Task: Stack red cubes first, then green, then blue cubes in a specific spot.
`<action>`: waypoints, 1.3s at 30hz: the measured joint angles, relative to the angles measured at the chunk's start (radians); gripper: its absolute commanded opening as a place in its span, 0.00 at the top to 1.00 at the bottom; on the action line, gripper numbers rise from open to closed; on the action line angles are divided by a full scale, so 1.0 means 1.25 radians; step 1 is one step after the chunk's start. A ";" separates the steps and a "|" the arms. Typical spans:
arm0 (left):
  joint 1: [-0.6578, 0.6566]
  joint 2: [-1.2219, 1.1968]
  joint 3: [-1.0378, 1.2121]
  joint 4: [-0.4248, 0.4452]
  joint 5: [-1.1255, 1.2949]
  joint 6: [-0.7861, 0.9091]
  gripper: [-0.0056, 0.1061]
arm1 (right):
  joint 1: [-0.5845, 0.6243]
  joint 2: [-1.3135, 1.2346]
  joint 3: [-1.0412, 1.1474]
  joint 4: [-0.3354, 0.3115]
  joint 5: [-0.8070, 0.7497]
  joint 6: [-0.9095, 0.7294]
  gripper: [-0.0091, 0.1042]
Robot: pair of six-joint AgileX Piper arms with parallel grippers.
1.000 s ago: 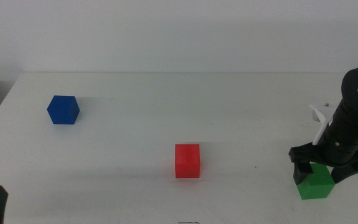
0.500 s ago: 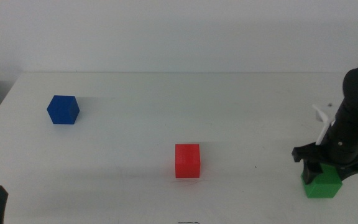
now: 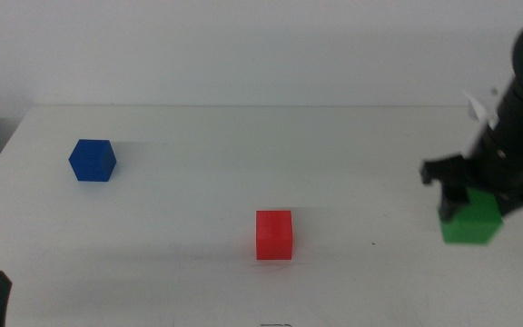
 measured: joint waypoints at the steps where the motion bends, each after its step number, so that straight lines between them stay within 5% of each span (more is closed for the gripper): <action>1: 0.000 0.000 0.000 0.000 0.000 0.000 0.11 | 0.019 0.000 -0.024 -0.007 0.002 0.017 0.93; 10: 0.000 0.000 0.000 0.000 0.000 0.000 0.11 | 0.134 0.045 -0.139 -0.051 0.016 0.206 0.87; 21: 0.000 0.000 0.000 0.000 0.000 0.000 0.11 | 0.271 0.263 -0.375 0.019 0.015 0.267 0.83; 39: 0.000 0.000 0.000 0.000 0.000 0.000 0.11 | 0.338 0.421 -0.529 0.039 0.015 0.278 0.83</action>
